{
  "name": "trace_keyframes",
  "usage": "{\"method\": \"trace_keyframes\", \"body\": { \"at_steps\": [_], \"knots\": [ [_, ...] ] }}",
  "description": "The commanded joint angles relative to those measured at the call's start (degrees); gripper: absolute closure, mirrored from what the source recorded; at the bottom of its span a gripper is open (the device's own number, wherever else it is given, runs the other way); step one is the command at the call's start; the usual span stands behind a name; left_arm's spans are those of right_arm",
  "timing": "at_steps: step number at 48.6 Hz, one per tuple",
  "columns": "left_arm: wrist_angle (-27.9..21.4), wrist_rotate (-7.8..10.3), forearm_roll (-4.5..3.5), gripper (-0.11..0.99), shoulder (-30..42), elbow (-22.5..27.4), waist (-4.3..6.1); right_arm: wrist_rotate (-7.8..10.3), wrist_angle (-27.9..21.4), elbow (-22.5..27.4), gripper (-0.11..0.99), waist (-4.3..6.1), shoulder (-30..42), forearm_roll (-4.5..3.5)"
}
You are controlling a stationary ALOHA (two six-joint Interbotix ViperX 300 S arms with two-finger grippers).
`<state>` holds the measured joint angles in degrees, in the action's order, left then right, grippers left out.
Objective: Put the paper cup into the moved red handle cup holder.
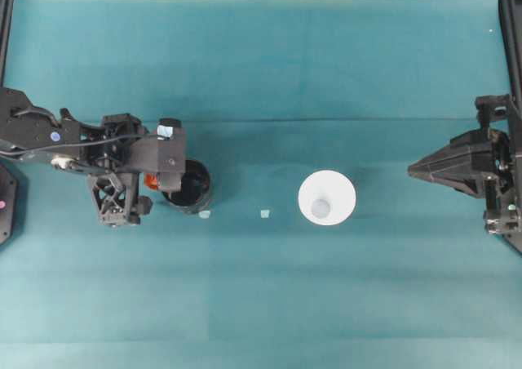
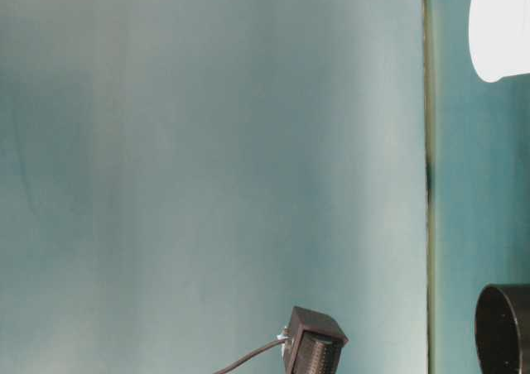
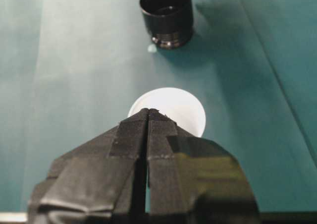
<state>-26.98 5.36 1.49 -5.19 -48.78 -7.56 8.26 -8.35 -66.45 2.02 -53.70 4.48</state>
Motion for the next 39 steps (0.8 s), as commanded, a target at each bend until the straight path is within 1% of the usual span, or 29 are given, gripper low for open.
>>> {"method": "trace_keyframes", "body": {
  "at_steps": [1, 18, 32, 39],
  "knots": [
    [0.7, 0.35, 0.09, -0.09, -0.2, 0.4, -0.44, 0.44, 0.3, 0.6, 0.98, 0.26, 0.4, 0.18],
    [1.1, 0.53, 0.09, -0.08, 0.4, 1.5, -0.53, 0.44, 0.3, 0.4, 0.98, 0.44, 0.1, 0.18],
    [1.3, 0.18, 0.09, -0.08, 0.4, 1.6, -0.44, 0.44, 0.3, 0.4, 0.98, 0.35, 0.0, 0.18],
    [1.4, -0.26, 0.09, -0.04, 0.4, 2.3, -0.53, 0.44, 0.3, 0.3, 0.98, 0.44, 0.0, 0.18]
  ]
}}
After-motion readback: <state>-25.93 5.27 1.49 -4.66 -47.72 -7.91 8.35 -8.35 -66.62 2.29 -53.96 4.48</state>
